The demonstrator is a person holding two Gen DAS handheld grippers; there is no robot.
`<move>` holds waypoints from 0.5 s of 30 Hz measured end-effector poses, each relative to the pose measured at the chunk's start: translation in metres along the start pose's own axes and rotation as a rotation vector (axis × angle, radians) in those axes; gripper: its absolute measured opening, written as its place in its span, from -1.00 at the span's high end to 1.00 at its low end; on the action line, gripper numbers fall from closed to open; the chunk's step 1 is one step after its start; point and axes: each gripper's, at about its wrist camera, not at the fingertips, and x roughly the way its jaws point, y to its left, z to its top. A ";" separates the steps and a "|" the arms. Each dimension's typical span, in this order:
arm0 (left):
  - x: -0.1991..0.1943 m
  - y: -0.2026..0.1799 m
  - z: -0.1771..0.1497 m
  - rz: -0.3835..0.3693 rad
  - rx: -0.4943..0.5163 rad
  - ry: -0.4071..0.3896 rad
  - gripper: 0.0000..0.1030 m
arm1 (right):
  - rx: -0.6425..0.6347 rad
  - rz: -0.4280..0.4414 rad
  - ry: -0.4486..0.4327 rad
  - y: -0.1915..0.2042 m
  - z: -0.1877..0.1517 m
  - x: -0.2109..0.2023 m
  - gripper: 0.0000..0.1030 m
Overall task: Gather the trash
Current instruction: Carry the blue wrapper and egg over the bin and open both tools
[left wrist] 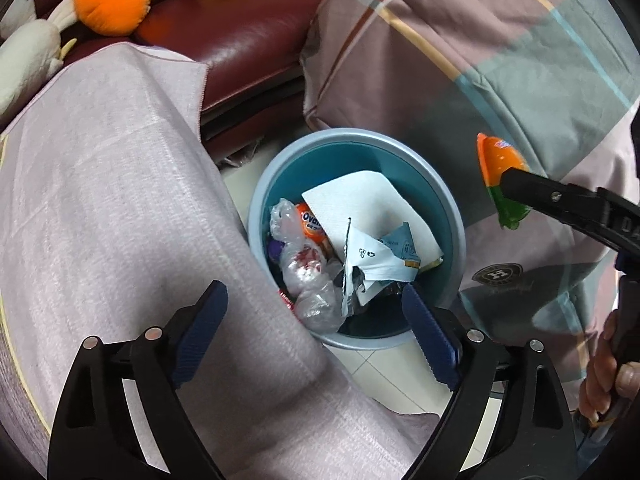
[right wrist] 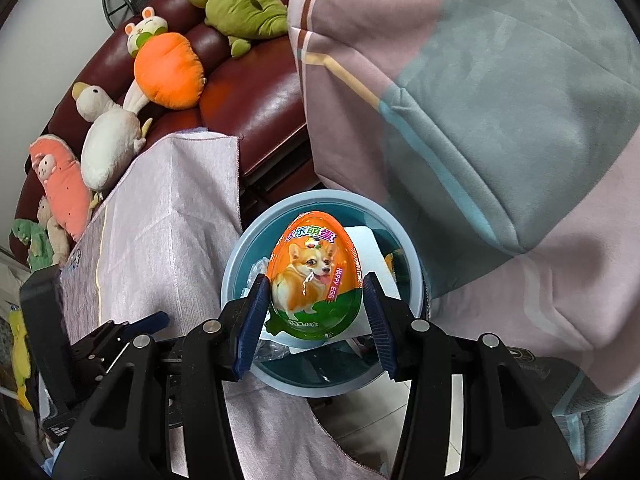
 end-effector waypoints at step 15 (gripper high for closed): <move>-0.025 0.042 -0.019 0.034 -0.082 -0.032 -0.92 | -0.068 -0.011 0.051 0.034 0.003 0.027 0.09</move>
